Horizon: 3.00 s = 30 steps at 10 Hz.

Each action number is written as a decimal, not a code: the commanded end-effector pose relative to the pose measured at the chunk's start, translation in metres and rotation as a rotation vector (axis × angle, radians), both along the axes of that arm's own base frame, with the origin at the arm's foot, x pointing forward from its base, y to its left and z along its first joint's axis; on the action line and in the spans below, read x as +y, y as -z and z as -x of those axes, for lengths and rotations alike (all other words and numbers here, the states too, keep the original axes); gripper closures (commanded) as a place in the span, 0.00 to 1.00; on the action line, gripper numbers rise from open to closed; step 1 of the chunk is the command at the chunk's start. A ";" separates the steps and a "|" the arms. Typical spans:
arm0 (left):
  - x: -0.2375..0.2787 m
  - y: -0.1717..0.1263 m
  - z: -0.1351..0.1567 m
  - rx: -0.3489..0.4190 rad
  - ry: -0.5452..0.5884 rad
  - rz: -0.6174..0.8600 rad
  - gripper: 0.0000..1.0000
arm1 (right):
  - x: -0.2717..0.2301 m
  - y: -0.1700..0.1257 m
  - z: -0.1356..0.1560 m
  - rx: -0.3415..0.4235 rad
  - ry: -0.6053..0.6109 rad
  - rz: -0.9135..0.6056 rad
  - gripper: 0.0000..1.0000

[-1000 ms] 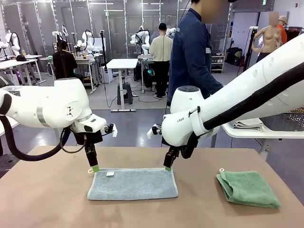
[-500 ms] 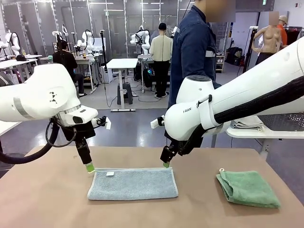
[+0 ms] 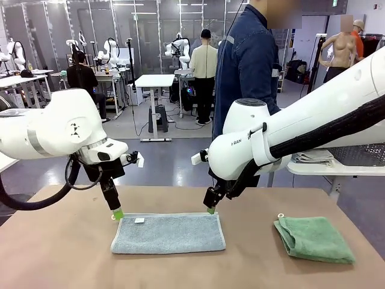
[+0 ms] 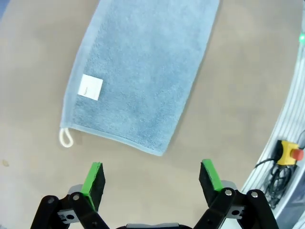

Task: Fold the towels and place them in the basket.
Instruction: When a person lays out a Towel with hook on the table, fold it in half twice.

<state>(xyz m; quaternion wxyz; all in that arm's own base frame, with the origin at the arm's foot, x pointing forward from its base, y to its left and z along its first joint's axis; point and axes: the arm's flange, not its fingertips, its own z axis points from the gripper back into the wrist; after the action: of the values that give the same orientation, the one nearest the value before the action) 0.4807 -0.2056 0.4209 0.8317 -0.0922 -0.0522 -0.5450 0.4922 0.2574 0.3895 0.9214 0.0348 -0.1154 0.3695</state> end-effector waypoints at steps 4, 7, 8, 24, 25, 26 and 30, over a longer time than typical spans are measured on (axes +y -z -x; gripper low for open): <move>0.047 -0.154 0.063 -0.054 -0.103 0.036 0.00 | -0.016 0.051 -0.010 0.035 0.510 -0.087 0.00; 0.089 -0.227 0.116 -0.171 -0.230 0.099 0.00 | -0.016 0.077 -0.021 0.058 0.684 -0.078 0.00; 0.098 -0.249 0.130 -0.187 -0.318 0.121 0.00 | -0.013 0.083 -0.025 0.062 0.705 -0.068 0.00; 0.154 -0.371 0.265 -0.457 -0.539 0.176 0.00 | 0.021 0.101 -0.020 0.157 0.738 0.036 0.00; 0.154 -0.371 0.265 -0.457 -0.539 0.176 0.00 | 0.021 0.101 -0.020 0.163 0.736 0.034 0.00; 0.154 -0.371 0.265 -0.457 -0.539 0.176 0.00 | 0.022 0.101 -0.020 0.166 0.726 0.015 0.00; 0.154 -0.371 0.265 -0.457 -0.539 0.176 0.00 | 0.019 0.107 -0.020 0.195 0.710 -0.003 1.00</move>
<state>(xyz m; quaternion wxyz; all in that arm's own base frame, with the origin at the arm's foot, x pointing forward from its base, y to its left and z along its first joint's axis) 0.2153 -0.0526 0.7918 0.9006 -0.0229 -0.3062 -0.3077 0.5102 0.2767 0.2898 0.9988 0.0198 -0.0364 0.0248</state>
